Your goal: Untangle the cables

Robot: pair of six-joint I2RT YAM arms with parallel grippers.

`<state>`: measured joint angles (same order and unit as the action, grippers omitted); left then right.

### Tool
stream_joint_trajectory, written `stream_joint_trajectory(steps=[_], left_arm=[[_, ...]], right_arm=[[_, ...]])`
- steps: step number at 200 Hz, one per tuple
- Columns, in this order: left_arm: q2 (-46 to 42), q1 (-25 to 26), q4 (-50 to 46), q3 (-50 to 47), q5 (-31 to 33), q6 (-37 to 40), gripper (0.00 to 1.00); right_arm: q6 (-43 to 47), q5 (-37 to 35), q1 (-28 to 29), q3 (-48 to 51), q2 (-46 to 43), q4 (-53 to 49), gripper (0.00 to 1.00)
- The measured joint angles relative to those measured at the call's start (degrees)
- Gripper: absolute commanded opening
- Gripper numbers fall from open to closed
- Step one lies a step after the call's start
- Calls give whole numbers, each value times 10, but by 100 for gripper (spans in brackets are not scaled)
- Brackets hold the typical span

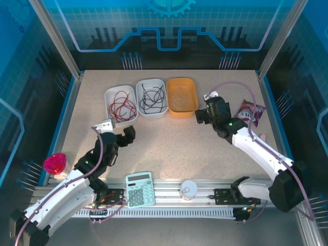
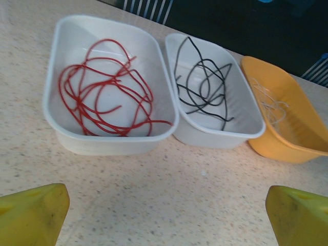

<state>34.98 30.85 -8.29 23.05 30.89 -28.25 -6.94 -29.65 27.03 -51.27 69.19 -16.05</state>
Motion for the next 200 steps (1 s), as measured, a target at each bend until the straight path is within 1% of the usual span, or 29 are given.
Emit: stream_joint_trajectory(steps=[25,45,73,100,129,158,181,200], left_arm=[[-9,-5,16,-19,37,19,99],[-9,-19,39,-35,63,33,99],[1,-59,76,-53,77,48,99],[33,-108,113,-62,78,61,99],[72,-157,156,-63,62,86,99],[109,-207,206,-63,37,122,99],[140,-261,238,-66,-6,139,99],[163,-302,270,-79,-54,154,99]], right_arm=[[32,1,-1,78,-30,58,100],[54,0,-1,134,-49,106,100],[89,-2,-1,219,-91,202,100],[120,1,-6,293,-121,305,100],[126,8,-37,334,-136,361,100],[124,34,-76,355,-142,403,100],[119,56,-104,374,-142,433,100],[115,79,-126,392,-142,459,100]])
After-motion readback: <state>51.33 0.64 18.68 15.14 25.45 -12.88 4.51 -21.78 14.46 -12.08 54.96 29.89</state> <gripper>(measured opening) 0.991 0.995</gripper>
